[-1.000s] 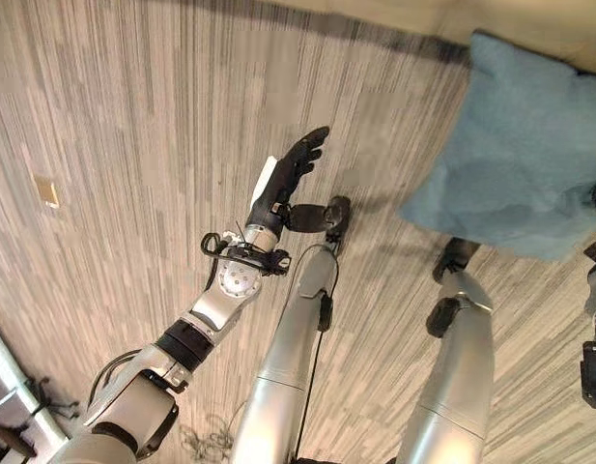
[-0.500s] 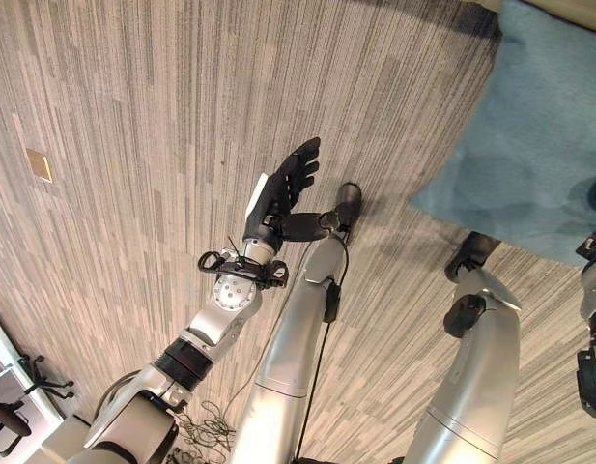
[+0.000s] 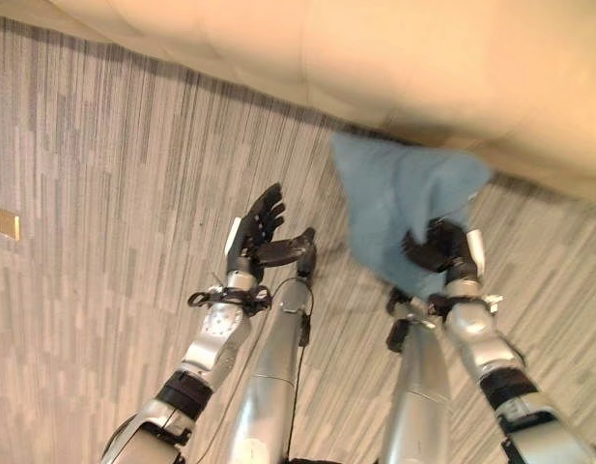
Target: Pick up all the scattered cushions and arrange them neatly on the sofa.
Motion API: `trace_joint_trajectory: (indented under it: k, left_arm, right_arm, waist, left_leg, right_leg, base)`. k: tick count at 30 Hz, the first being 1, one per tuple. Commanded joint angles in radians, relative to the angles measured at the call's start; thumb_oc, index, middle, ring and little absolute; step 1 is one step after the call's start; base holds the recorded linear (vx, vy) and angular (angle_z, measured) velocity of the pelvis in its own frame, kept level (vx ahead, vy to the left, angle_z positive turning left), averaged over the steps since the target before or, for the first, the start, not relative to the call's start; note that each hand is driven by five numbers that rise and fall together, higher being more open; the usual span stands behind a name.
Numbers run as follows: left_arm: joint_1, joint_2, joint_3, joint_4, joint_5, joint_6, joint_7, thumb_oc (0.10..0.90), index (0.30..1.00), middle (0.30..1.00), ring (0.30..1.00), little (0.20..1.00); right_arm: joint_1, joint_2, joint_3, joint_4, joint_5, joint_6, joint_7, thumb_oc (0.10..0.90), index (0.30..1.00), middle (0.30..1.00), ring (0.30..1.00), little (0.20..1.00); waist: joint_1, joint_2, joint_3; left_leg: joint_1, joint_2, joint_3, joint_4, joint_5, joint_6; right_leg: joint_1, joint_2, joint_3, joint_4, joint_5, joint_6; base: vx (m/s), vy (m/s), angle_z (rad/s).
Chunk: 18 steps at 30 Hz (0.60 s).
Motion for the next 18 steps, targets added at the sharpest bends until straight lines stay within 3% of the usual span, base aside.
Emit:
trace_joint_trajectory:
  k: [1, 2, 4, 5, 7, 10, 11, 12, 14, 15, 18]
  left_arm:
    - [0.057, 0.034, 0.031, -0.005, 0.004, -0.054, -0.031, 0.8, 0.9, 0.9, 0.9, 0.9]
    - [0.074, 0.044, 0.039, -0.003, 0.021, -0.053, -0.032, 0.8, 0.9, 0.9, 0.9, 0.9]
    - [0.162, 0.09, 0.126, -0.008, 0.053, -0.053, -0.034, 0.8, 0.9, 0.9, 0.9, 0.9]
    - [0.163, 0.09, 0.126, -0.009, 0.053, -0.053, -0.034, 0.8, 0.9, 0.9, 0.9, 0.9]
    - [0.188, 0.141, 0.201, 0.013, 0.218, -0.045, 0.009, 0.8, 0.9, 0.9, 0.9, 0.9]
    - [0.258, 0.191, 0.348, -0.004, 0.312, -0.054, 0.069, 0.8, 0.9, 0.9, 0.9, 0.9]
    - [0.258, 0.191, 0.348, -0.005, 0.312, -0.053, 0.069, 0.8, 0.9, 0.9, 0.9, 0.9]
    - [0.289, 0.196, 0.432, 0.015, 0.307, -0.053, 0.088, 0.8, 0.9, 0.9, 0.9, 0.9]
    - [0.305, 0.19, 0.469, 0.008, 0.281, -0.057, 0.092, 0.8, 0.9, 0.9, 0.9, 0.9]
    - [0.318, 0.175, 0.524, 0.038, 0.227, -0.064, 0.104, 0.8, 0.9, 0.9, 0.9, 0.9]
    - [0.338, 0.146, 0.556, 0.04, 0.176, -0.075, 0.102, 0.8, 0.9, 0.9, 0.9, 0.9]
  right_arm:
    - [0.061, -0.02, -0.023, -0.2, -0.074, -0.109, 0.063, 0.4, 0.3, 0.3, 0.3, 0.3]
    - [0.084, -0.03, -0.029, -0.244, -0.092, -0.108, 0.073, 0.4, 0.3, 0.3, 0.3, 0.3]
    - [0.185, -0.087, -0.091, -0.452, -0.143, -0.115, 0.118, 0.4, 0.3, 0.3, 0.3, 0.3]
    - [0.186, -0.088, -0.092, -0.454, -0.143, -0.114, 0.119, 0.4, 0.3, 0.3, 0.3, 0.3]
    - [0.238, -0.111, -0.156, -0.553, -0.076, -0.127, 0.183, 0.4, 0.3, 0.3, 0.3, 0.3]
    - [0.328, -0.16, -0.265, -0.703, -0.017, -0.149, 0.278, 0.4, 0.3, 0.3, 0.3, 0.3]
    - [0.33, -0.16, -0.267, -0.705, -0.016, -0.149, 0.279, 0.4, 0.3, 0.3, 0.3, 0.3]
    - [0.344, -0.168, -0.305, -0.74, 0.015, -0.147, 0.307, 0.4, 0.3, 0.3, 0.3, 0.3]
    - [0.357, -0.163, -0.317, -0.763, 0.041, -0.137, 0.332, 0.4, 0.3, 0.3, 0.3, 0.3]
    - [0.367, -0.142, -0.326, -0.778, 0.114, -0.129, 0.361, 0.4, 0.3, 0.3, 0.3, 0.3]
    - [0.38, -0.116, -0.322, -0.803, 0.154, -0.117, 0.387, 0.4, 0.3, 0.3, 0.3, 0.3]
  waist:
    - [0.022, -0.05, -0.113]
    - [0.025, -0.053, -0.13]
    - [0.026, -0.084, -0.221]
    - [0.026, -0.084, -0.22]
    - [0.03, -0.098, -0.29]
    - [0.031, -0.107, -0.373]
    - [0.029, -0.105, -0.374]
    - [0.035, -0.11, -0.409]
    - [0.035, -0.11, -0.427]
    - [0.036, -0.112, -0.456]
    - [0.037, -0.115, -0.48]
  left_leg:
    - [0.06, -0.004, -0.038, -0.049, -0.078, -0.053]
    - [0.08, 0.0, -0.043, -0.067, -0.048, -0.05]
    - [0.239, 0.015, -0.066, -0.148, -0.045, -0.047]
    - [0.242, 0.015, -0.067, -0.149, -0.044, -0.048]
    - [0.335, 0.022, -0.084, -0.198, -0.047, -0.05]
    - [0.43, 0.03, -0.09, -0.248, -0.059, -0.047]
    - [0.427, 0.029, -0.092, -0.249, -0.055, -0.046]
    - [0.472, 0.034, -0.087, -0.265, -0.067, -0.047]
    - [0.488, 0.035, -0.086, -0.274, -0.066, -0.045]
    - [0.518, 0.04, -0.082, -0.286, -0.071, -0.045]
    - [0.55, 0.044, -0.075, -0.303, -0.074, -0.044]
  right_leg:
    - [0.174, 0.023, -0.006, -0.08, -0.029, 0.034]
    - [0.199, 0.029, -0.023, -0.101, -0.002, 0.028]
    - [0.368, 0.047, -0.055, -0.189, 0.006, 0.039]
    - [0.372, 0.047, -0.056, -0.191, 0.007, 0.039]
    - [0.466, 0.055, -0.079, -0.232, 0.0, 0.047]
    - [0.561, 0.062, -0.103, -0.269, -0.009, 0.053]
    - [0.561, 0.063, -0.106, -0.274, -0.003, 0.053]
    - [0.601, 0.068, -0.104, -0.29, -0.009, 0.054]
    - [0.618, 0.072, -0.106, -0.306, -0.003, 0.055]
    - [0.643, 0.077, -0.104, -0.32, -0.001, 0.056]
    - [0.671, 0.085, -0.098, -0.342, 0.004, 0.057]
  base:
    - [0.0, 0.025, 0.07]
    - [0.08, -0.015, 0.05]
    - [0.22, -0.049, 0.1]
    - [0.25, -0.032, 0.08]
    - [0.21, -0.019, 0.05]
    - [0.2, -0.02, 0.14]
    - [0.14, -0.018, 0.13]
    - [0.13, -0.018, 0.09]
    - [0.11, -0.008, -0.03]
    - [0.08, 0.006, -0.04]
    - [0.08, -0.003, -0.05]
